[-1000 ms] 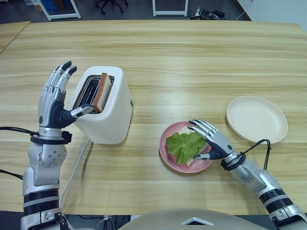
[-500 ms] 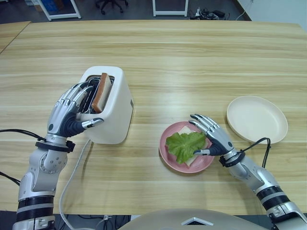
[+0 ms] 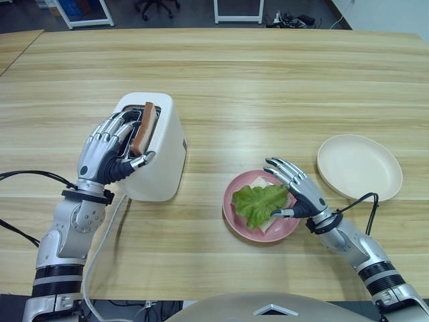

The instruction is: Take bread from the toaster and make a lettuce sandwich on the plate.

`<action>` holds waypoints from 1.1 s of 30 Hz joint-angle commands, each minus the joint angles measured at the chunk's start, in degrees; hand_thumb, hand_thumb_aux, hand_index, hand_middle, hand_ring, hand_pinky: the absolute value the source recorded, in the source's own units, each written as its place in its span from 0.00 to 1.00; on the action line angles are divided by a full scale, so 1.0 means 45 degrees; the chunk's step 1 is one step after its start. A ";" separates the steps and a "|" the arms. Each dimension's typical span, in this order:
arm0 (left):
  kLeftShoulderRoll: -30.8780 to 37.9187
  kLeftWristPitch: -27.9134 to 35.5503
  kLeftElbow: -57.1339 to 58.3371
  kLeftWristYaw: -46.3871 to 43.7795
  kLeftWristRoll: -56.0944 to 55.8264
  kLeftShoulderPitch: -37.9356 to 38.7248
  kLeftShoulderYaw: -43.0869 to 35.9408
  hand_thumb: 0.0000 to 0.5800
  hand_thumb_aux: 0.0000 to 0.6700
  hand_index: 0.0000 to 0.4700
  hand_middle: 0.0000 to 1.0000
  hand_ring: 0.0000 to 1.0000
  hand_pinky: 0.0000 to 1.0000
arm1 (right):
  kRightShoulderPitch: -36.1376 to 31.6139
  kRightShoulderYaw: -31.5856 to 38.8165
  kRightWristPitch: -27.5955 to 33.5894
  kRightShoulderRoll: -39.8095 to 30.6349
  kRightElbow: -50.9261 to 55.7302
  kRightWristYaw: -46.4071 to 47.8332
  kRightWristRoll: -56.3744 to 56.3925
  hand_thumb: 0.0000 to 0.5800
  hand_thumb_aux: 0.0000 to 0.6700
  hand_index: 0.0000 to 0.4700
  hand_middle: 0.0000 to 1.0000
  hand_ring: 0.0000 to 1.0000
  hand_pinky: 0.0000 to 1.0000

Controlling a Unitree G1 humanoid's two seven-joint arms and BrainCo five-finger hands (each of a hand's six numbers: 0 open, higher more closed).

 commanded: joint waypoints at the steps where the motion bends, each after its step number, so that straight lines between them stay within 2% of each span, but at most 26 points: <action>1: -0.0033 0.0025 0.0393 -0.0176 0.0113 0.0056 -0.0531 0.89 0.67 0.67 0.00 0.00 0.00 | 0.0021 -0.0077 -0.0008 0.0065 0.0027 0.0103 0.0132 0.00 0.00 0.00 0.00 0.00 0.00; 3: -0.0023 -0.0013 0.0426 -0.0150 0.0024 0.0009 -0.0642 0.93 0.73 0.73 0.00 0.00 0.00 | 0.0016 -0.0089 -0.0010 0.0067 0.0045 0.0087 0.0127 0.00 0.00 0.00 0.00 0.00 0.00; 5: -0.0038 -0.0126 0.0400 -0.0204 -0.0194 -0.0005 -0.0758 0.98 0.85 0.85 0.00 0.00 0.00 | 0.0015 -0.0096 -0.0002 0.0075 0.0052 0.0077 0.0110 0.00 0.00 0.00 0.00 0.00 0.00; 8: -0.0024 -0.0109 0.0463 -0.0237 -0.0280 -0.0055 -0.0874 1.00 1.00 1.00 0.00 0.00 0.00 | 0.0023 -0.0104 0.0019 0.0097 0.0020 0.0051 0.0083 0.00 0.00 0.00 0.00 0.00 0.00; 9: -0.0001 -0.0047 0.0476 -0.0287 -0.0276 -0.0043 -0.0927 1.00 1.00 1.00 0.00 0.00 0.00 | 0.0021 -0.0104 0.0019 0.0102 0.0015 0.0050 0.0077 0.00 0.00 0.00 0.00 0.00 0.00; 10: 0.0058 0.0051 0.0489 -0.0365 -0.0194 0.0015 -0.1005 1.00 0.95 0.95 0.00 0.00 0.00 | 0.0015 -0.0103 0.0013 0.0108 0.0017 0.0048 0.0075 0.00 0.00 0.00 0.00 0.00 0.00; 12: 0.0197 0.0263 0.0626 -0.0367 0.0139 0.0066 -0.1147 1.00 1.00 1.00 0.00 0.00 0.00 | 0.0023 -0.0109 0.0004 0.0117 0.0005 0.0048 0.0071 0.00 0.00 0.00 0.00 0.00 0.00; 18: 0.0358 0.0658 0.0736 -0.0136 0.0298 -0.0005 -0.1238 1.00 1.00 1.00 0.00 0.00 0.00 | 0.0020 -0.0101 0.0008 0.0149 -0.0001 0.0063 0.0072 0.00 0.00 0.00 0.00 0.00 0.00; 26: -0.0210 0.1505 0.0485 0.1451 -0.0075 -0.0869 -0.0455 1.00 1.00 1.00 0.00 0.00 0.00 | -0.0073 -0.0081 -0.0028 0.0268 0.0124 -0.0027 0.0028 0.00 0.00 0.00 0.00 0.00 0.00; 33: -0.0551 0.1503 0.0295 0.2377 -0.0324 -0.1052 -0.0134 1.00 1.00 1.00 0.00 0.00 0.00 | -0.0064 -0.0084 -0.0071 0.0371 0.0234 -0.0108 0.0032 0.00 0.00 0.00 0.00 0.00 0.00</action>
